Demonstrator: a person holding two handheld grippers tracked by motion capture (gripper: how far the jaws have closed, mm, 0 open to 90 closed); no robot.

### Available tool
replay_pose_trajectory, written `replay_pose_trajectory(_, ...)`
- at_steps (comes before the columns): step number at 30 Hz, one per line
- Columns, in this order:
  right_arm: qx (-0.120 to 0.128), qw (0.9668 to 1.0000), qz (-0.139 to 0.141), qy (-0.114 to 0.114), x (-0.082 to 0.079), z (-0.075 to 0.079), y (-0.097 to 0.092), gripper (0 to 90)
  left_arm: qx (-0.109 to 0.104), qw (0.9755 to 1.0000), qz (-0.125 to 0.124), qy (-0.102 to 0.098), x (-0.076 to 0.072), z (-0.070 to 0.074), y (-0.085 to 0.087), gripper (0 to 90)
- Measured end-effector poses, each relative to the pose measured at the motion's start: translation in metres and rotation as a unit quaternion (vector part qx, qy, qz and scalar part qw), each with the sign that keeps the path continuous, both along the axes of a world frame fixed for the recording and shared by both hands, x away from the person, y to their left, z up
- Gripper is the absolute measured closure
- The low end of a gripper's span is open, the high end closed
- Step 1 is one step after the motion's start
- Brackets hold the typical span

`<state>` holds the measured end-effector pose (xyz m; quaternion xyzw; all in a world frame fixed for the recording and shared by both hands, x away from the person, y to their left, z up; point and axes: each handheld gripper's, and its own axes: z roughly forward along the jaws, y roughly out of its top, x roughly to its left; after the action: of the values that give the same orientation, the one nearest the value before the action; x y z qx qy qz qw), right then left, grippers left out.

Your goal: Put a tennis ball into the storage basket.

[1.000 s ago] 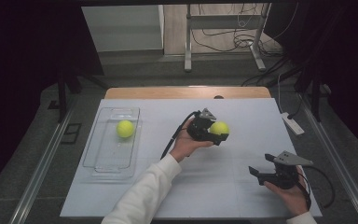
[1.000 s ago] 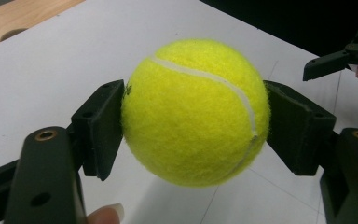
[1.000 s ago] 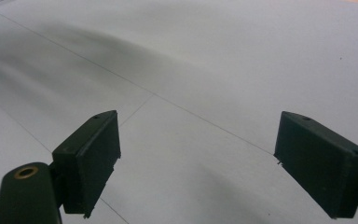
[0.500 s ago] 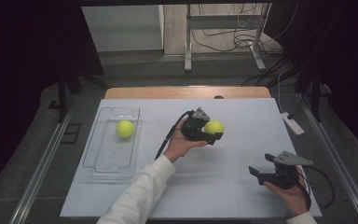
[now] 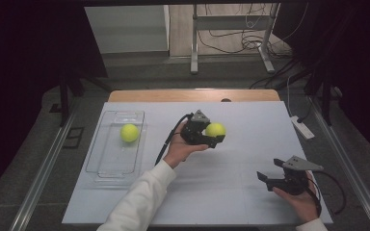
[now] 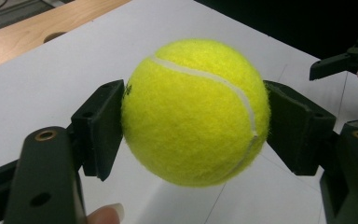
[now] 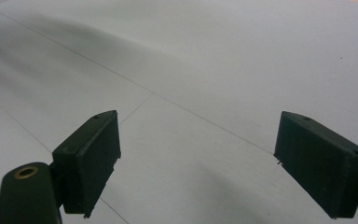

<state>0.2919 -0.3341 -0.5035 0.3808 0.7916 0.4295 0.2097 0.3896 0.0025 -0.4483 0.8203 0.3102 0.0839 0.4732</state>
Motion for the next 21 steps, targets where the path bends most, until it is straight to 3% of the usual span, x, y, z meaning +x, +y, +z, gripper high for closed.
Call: replay_pose_trajectory(21,-0.002,1.0000,-0.002,0.000,0.000,0.000,0.000,14.7,0.000,0.9999,0.012,-0.011,-0.008,0.006,0.020,26.7)
